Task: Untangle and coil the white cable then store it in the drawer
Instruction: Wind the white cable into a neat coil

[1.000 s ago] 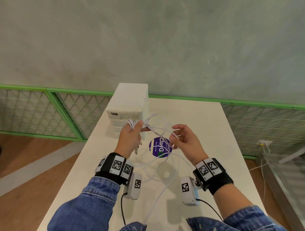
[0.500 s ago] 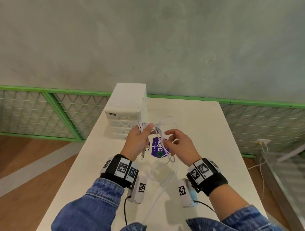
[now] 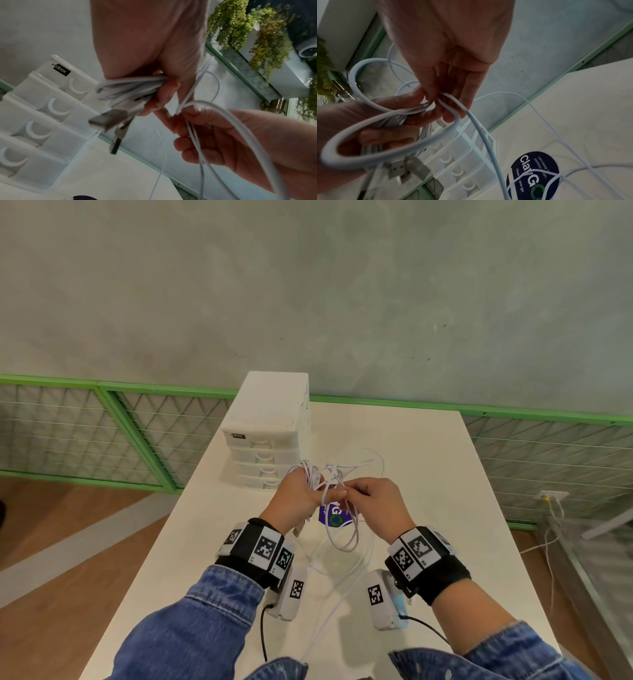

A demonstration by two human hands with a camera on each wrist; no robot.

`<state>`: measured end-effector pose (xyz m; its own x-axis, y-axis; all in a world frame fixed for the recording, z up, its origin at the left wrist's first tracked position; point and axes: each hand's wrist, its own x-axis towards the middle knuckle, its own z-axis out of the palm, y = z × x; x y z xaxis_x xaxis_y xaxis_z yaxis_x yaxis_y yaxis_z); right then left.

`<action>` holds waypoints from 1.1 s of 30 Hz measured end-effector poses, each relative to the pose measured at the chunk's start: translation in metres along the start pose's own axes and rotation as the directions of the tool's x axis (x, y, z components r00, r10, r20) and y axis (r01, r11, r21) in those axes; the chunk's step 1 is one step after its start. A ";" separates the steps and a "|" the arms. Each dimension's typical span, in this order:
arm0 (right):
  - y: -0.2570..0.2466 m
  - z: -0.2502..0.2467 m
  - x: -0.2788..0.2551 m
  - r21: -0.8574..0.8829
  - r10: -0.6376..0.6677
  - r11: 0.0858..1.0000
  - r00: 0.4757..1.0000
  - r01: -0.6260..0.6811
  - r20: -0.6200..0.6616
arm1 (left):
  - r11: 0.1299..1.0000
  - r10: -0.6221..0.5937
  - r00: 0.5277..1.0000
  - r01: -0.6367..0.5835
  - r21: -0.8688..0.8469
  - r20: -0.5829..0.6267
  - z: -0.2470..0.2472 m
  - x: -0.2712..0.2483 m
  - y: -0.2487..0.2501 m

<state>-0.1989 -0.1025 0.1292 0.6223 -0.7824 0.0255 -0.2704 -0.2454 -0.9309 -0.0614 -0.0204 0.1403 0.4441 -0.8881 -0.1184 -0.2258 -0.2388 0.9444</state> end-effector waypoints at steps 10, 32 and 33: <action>0.009 -0.013 0.002 0.006 0.078 0.997 0.992 -0.079 0.097 | 0.990 -0.087 0.991 0.098 0.102 -0.107 -0.005 -0.002 -0.001; 0.070 -0.073 -0.001 -0.292 0.206 0.922 0.962 -0.252 -0.181 | 0.988 -0.144 0.983 0.136 -0.076 -0.111 -0.038 -0.015 0.016; 0.061 -0.069 -0.002 -0.290 0.121 0.943 0.980 -0.164 -0.160 | 0.988 -0.143 0.983 0.135 -0.076 -0.114 -0.037 -0.015 0.017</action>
<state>-0.2676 -0.1559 0.0972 0.4594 -0.8877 -0.0294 -0.5701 -0.2694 -0.7762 -0.0397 0.0037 0.1700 0.5677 -0.7942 -0.2166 -0.0972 -0.3260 0.9404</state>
